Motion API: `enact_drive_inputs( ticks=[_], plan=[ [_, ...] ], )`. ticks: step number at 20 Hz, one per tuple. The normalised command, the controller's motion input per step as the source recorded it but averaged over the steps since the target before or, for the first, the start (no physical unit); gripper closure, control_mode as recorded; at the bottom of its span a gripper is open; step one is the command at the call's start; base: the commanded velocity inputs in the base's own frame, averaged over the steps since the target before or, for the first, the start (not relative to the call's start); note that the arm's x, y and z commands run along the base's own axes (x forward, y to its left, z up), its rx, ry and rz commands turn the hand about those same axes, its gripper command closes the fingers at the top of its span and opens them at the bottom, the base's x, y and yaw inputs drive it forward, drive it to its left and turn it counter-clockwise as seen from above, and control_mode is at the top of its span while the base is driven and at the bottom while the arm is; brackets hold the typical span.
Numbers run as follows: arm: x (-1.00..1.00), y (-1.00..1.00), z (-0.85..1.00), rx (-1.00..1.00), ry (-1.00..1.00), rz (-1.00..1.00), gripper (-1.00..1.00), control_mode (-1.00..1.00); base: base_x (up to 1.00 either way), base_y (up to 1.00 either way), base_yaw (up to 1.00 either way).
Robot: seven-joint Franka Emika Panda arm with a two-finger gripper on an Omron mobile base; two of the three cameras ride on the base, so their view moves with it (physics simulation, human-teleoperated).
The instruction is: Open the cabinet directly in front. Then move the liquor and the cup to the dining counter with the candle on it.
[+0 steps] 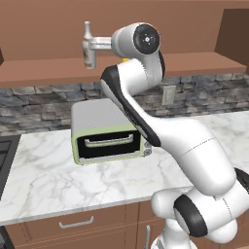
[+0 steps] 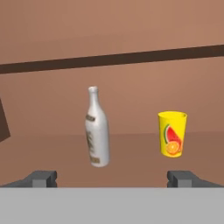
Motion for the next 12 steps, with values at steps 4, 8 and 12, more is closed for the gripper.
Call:
enact_drive_inputs(
  ticks=[4,8,12],
  plan=[
    [0.20,0.09,0.00,0.00,0.01,0.02,-1.00,-1.00,0.00,0.00,0.00],
    [0.16,0.09,0.00,0.00,0.01,0.03,-1.00,-1.00,0.00,0.00,0.00],
    [0.15,0.05,0.00,0.00,0.00,0.03,-1.00,-1.00,0.00,0.00,0.00]
  ],
)
